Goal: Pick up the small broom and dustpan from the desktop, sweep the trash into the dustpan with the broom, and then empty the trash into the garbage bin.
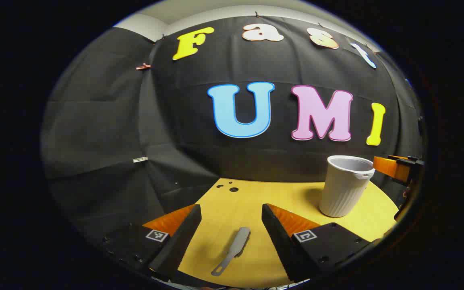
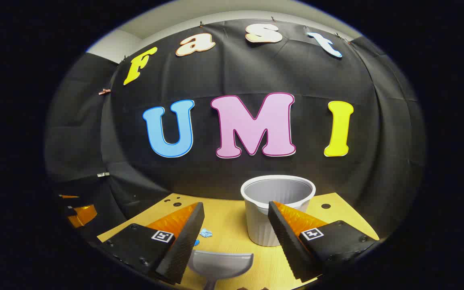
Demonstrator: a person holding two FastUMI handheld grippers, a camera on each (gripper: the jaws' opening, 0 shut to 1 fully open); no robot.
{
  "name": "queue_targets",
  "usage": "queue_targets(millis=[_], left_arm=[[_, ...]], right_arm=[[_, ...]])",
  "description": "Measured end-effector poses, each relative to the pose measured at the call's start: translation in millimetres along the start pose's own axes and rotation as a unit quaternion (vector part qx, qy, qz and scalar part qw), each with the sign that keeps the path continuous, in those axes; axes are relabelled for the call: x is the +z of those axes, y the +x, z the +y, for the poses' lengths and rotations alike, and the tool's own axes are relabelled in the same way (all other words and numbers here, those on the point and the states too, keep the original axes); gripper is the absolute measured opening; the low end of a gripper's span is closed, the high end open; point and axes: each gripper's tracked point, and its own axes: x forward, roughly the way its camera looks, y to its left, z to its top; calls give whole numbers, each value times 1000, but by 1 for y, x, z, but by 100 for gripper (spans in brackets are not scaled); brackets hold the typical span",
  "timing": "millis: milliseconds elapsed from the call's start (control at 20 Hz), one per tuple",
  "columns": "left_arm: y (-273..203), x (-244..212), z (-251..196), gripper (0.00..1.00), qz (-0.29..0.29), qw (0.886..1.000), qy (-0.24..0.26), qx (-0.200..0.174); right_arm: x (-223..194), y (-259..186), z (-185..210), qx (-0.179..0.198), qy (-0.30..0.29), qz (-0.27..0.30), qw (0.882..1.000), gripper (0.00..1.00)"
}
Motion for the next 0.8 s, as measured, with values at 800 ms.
queue_targets(millis=[800], left_arm=[[22, -33, -7, 97, 37, 993, 8, -111]], right_arm=[[-41, -16, 36, -24, -24, 61, 998, 99]])
